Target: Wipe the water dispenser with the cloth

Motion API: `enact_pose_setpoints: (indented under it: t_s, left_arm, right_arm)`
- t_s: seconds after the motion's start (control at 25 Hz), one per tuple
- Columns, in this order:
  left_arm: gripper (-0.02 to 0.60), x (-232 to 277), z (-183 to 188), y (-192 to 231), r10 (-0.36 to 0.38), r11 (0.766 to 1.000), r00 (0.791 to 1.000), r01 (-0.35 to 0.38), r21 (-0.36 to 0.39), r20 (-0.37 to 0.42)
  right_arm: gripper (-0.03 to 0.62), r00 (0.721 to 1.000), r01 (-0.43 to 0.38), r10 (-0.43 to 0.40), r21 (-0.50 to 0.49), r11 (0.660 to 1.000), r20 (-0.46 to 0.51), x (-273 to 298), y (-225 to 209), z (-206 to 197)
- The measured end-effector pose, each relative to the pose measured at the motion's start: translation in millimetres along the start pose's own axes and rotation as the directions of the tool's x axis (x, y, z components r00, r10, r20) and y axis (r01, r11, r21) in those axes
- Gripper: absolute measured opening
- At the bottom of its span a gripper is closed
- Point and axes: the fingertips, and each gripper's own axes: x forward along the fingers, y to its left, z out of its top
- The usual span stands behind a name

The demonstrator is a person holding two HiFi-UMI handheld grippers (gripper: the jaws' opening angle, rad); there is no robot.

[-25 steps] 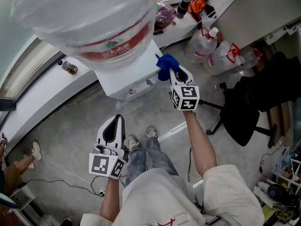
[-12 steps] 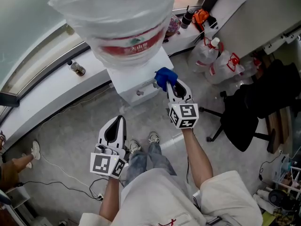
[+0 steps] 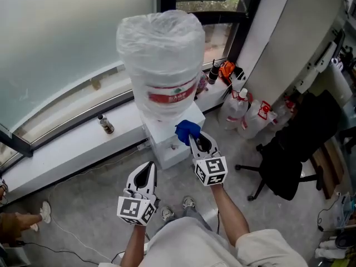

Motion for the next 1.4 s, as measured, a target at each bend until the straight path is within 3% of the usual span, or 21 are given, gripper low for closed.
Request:
enact_pose_setpoints:
  t_s: [0.2, 0.56, 1.12, 1.4]
  left_arm:
    - [0.011, -17, 16, -3, -0.014, 1.000, 1.000, 0.014, 0.019, 0.024]
    - [0.011, -38, 4, -32, -0.005, 1.000, 1.000, 0.005, 0.029, 0.015]
    - [0.011, -108, -51, -177, 0.004, 0.999, 1.000, -0.003, 0.044, -0.015]
    - [0.011, -146, -71, -228, 0.013, 0.999, 1.000, -0.012, 0.046, -0.015]
  right_arm:
    - [0.080, 0.999, 0.005, -0.005, -0.019, 1.000, 0.034, -11, 16, 26]
    - [0.080, 0.999, -0.008, 0.009, -0.026, 1.000, 0.033, -67, 32, 17]
    - [0.080, 1.000, -0.017, 0.017, 0.010, 1.000, 0.025, -268, 27, -15]
    - [0.080, 0.999, -0.021, 0.020, 0.022, 1.000, 0.037, -351, 37, -22]
